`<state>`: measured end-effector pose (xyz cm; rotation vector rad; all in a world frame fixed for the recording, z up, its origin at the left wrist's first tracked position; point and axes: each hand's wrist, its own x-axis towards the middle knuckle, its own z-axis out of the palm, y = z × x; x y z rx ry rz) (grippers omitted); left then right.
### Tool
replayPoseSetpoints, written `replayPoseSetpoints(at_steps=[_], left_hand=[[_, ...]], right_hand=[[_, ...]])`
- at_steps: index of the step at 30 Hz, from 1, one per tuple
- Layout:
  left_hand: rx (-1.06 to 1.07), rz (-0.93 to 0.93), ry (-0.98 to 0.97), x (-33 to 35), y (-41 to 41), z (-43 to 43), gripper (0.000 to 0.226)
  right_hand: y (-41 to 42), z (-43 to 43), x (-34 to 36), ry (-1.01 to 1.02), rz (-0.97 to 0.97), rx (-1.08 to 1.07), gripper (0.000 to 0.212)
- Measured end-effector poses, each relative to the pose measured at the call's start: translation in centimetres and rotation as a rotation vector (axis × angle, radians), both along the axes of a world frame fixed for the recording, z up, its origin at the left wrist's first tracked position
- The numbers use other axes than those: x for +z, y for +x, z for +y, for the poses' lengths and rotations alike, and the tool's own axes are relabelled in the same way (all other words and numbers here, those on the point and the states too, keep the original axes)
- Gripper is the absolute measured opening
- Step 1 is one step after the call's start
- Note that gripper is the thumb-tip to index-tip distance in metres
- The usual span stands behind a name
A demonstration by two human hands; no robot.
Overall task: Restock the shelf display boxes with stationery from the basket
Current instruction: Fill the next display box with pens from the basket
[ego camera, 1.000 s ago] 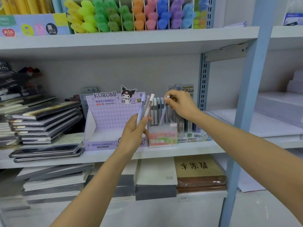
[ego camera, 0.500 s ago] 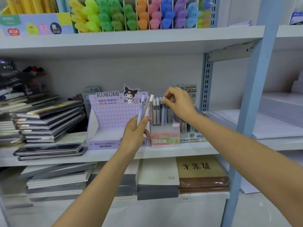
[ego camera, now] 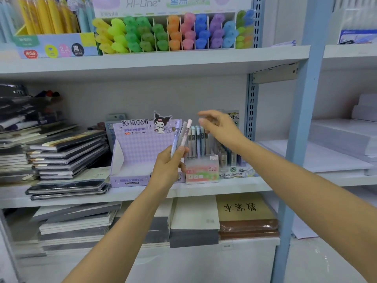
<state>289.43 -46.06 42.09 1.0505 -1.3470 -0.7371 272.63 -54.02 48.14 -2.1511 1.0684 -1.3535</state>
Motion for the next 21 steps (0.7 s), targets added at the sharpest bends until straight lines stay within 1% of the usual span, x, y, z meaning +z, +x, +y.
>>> replayPoseSetpoints(at_steps=[1, 2, 5, 8, 10, 12, 16, 18, 21], left_hand=[[-0.007, -0.002, 0.006, 0.1, -0.2, 0.1, 0.024], [-0.022, -0.001, 0.009, 0.2, -0.3, 0.3, 0.024], [-0.093, -0.008, 0.005, 0.3, -0.8, 0.9, 0.025], [-0.118, -0.004, 0.013, 0.5, -0.8, 1.1, 0.026], [-0.071, 0.003, 0.030, 0.5, -0.5, 1.0, 0.027], [-0.034, 0.006, 0.052, 0.3, 0.0, 0.8, 0.027], [-0.038, 0.025, 0.099, 0.3, 0.3, 0.4, 0.022], [-0.053, 0.034, 0.086, 0.4, 0.2, 0.2, 0.020], [-0.075, -0.007, 0.033, 0.3, 0.4, -0.2, 0.024]], right_hand=[[0.2, 0.9, 0.1, 0.076, -0.080, 0.112, 0.034], [0.4, 1.7, 0.0, 0.132, -0.120, 0.195, 0.031], [1.0, 3.1, -0.3, 0.155, -0.183, 0.285, 0.020], [0.5, 3.2, 0.1, 0.156, -0.300, 0.278, 0.020], [-0.5, 2.9, 0.9, 0.148, -0.409, 0.229, 0.021], [-1.6, 2.2, 1.6, 0.112, -0.463, 0.166, 0.021], [-2.7, 0.7, 1.6, 0.052, -0.381, 0.013, 0.021], [-2.7, -0.3, 1.0, 0.039, -0.319, -0.056, 0.020], [-2.4, -1.6, -0.3, 0.022, -0.223, -0.109, 0.015]])
